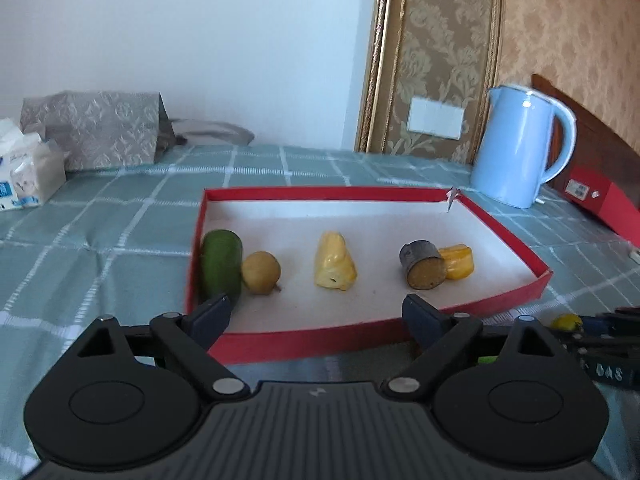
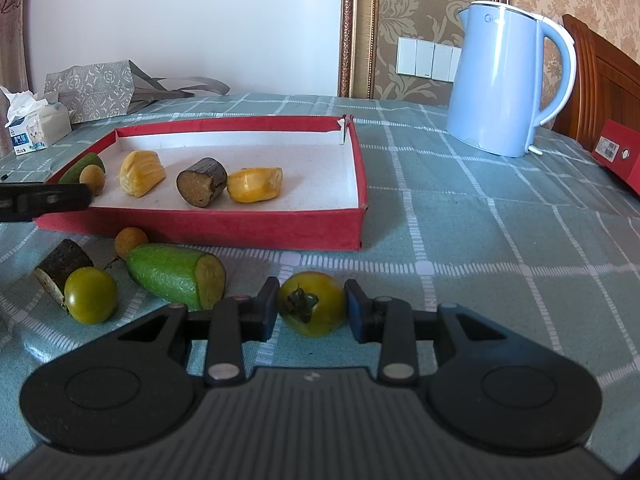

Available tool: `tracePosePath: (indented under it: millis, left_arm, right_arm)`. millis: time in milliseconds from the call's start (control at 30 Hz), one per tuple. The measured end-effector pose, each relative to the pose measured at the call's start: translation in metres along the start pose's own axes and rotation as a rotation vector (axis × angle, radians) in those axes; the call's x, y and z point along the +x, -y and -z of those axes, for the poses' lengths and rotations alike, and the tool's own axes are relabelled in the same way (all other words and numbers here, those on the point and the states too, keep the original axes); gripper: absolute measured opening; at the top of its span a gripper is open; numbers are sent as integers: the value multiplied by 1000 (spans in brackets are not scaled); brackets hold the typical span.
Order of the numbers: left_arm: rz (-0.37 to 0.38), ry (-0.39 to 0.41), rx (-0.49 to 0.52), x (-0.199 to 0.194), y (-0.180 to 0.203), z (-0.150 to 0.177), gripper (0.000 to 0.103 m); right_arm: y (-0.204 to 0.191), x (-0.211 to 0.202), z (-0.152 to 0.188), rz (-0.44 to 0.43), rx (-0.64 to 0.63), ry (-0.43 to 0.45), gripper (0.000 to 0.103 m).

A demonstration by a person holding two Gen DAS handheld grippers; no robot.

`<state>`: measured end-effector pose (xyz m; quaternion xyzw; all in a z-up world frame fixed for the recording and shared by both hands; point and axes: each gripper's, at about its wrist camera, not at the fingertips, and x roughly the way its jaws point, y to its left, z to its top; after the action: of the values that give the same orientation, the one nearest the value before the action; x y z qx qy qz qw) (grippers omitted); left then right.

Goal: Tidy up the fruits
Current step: 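Carry the green tomato over the tray with the right gripper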

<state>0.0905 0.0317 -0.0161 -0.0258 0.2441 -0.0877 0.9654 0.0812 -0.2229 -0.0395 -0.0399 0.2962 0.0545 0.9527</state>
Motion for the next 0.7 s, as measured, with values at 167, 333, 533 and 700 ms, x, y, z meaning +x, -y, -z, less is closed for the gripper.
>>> tracePosePath:
  millis: [167, 333, 533, 700]
  left_arm:
    - [-11, -46, 0, -16, -10, 18, 97]
    - [16, -126, -16, -13, -22, 27, 102]
    - [-26, -155, 37, -9, -12, 30, 103]
    - [-56, -172, 82, -7, -5, 31, 103]
  right_arm:
    - [0, 0, 0, 1, -1, 0, 33]
    - [0, 0, 0, 1, -1, 0, 33]
    - [2, 0, 1, -2, 6, 1, 33]
    - [3, -1, 1, 6, 2, 0, 32]
